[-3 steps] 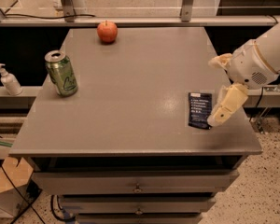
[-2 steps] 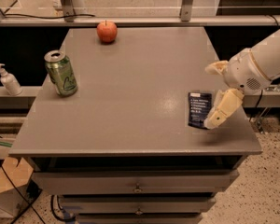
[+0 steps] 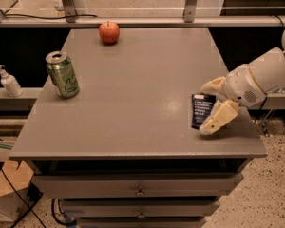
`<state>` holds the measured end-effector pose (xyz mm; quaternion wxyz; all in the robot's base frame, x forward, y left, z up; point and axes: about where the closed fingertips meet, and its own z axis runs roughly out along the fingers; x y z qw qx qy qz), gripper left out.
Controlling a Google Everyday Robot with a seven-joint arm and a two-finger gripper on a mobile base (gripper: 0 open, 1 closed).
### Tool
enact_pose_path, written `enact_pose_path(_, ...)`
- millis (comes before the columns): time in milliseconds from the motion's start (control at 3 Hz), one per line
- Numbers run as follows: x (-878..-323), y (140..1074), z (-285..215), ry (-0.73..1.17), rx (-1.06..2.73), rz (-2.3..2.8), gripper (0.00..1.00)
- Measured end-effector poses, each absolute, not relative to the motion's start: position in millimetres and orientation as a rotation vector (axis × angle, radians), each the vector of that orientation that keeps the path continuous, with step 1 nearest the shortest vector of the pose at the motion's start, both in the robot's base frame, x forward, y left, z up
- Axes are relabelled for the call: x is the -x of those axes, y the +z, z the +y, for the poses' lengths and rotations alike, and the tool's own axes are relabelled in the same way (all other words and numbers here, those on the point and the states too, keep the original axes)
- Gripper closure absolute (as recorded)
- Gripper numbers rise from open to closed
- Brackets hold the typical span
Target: Pick rxbar blueberry
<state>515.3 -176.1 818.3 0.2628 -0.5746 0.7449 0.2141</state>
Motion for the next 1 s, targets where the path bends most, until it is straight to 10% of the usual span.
enact_pose_path(1000,-517.8,830.5,-163.4,0.597,1.558,1.958,0.88)
